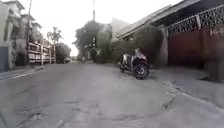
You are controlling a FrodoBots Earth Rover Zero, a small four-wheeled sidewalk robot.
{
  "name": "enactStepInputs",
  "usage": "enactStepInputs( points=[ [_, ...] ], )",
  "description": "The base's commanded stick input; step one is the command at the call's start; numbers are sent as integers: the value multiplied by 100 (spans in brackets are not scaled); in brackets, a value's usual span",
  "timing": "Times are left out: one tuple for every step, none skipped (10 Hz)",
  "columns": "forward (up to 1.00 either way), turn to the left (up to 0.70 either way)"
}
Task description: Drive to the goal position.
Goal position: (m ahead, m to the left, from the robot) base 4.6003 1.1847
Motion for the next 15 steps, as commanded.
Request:
enactStepInputs(
  points=[
    [70,35],
    [70,35],
    [70,35],
    [70,35],
    [70,35],
    [70,35],
    [70,35],
    [70,35],
    [70,9],
    [70,0],
    [70,0],
    [70,0],
    [70,0],
    [70,0],
    [70,0]
  ],
)
